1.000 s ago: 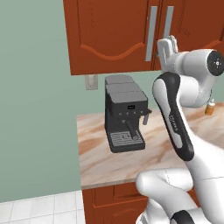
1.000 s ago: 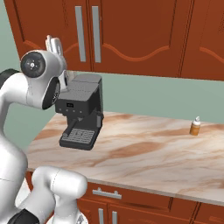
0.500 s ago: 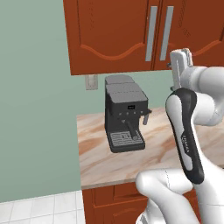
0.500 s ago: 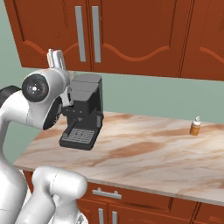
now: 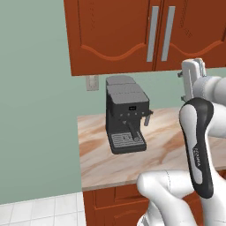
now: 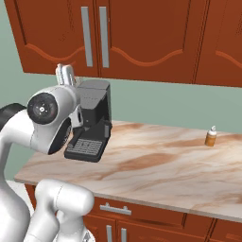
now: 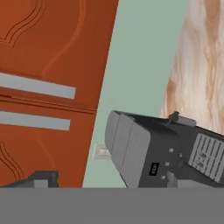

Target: Close all open cabinet doors.

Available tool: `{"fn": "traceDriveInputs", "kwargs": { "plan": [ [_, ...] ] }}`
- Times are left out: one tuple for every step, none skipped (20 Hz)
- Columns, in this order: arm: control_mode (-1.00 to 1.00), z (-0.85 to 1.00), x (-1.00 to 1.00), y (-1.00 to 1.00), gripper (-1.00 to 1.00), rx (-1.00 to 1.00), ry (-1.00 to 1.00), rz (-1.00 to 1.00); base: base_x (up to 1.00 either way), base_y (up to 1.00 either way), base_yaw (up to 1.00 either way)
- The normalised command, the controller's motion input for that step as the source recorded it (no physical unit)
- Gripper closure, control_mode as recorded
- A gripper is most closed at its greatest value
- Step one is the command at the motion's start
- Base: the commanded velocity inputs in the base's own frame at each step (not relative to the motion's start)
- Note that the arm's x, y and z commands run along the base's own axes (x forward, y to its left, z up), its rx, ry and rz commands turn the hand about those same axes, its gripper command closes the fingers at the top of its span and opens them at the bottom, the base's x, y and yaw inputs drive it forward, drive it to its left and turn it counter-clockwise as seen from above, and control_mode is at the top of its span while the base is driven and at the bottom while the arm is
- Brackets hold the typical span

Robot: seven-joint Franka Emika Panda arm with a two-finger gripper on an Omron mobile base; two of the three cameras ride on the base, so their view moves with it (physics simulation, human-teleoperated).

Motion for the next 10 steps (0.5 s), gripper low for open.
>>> {"fn": "traceDriveInputs", "kwargs": {
  "plan": [
    [-1.00, -0.21, -0.17, -0.21, -1.00, 0.00, 0.09, 0.00, 0.00, 0.00, 0.00],
    [-1.00, -0.20, -0.17, -0.21, -1.00, 0.00, 0.09, 0.00, 0.00, 0.00, 0.00],
    [-1.00, -0.20, -0.14, -0.18, -1.00, 0.00, 0.12, 0.00, 0.00, 0.00, 0.00],
    [-1.00, -0.20, -0.12, -0.18, -1.00, -0.01, 0.15, 0.00, 0.00, 0.00, 0.00],
    [-1.00, -0.21, -0.11, -0.17, -1.00, -0.02, 0.16, 0.00, 0.00, 0.00, 0.00],
    [-1.00, -0.22, -0.11, -0.14, -1.00, -0.03, 0.15, 0.00, 0.00, 0.00, 0.00],
    [-1.00, -0.22, -0.11, -0.15, -1.00, -0.03, 0.15, 0.00, 0.00, 0.00, 0.00],
    [-1.00, -0.21, -0.12, -0.16, -1.00, -0.03, 0.16, 0.00, 0.00, 0.00, 0.00],
    [-1.00, -0.24, -0.13, -0.15, -1.00, -0.03, 0.13, 0.00, 0.00, 0.00, 0.00],
    [-1.00, -0.24, -0.14, -0.15, -1.00, -0.03, 0.12, 0.00, 0.00, 0.00, 0.00]
  ]
}}
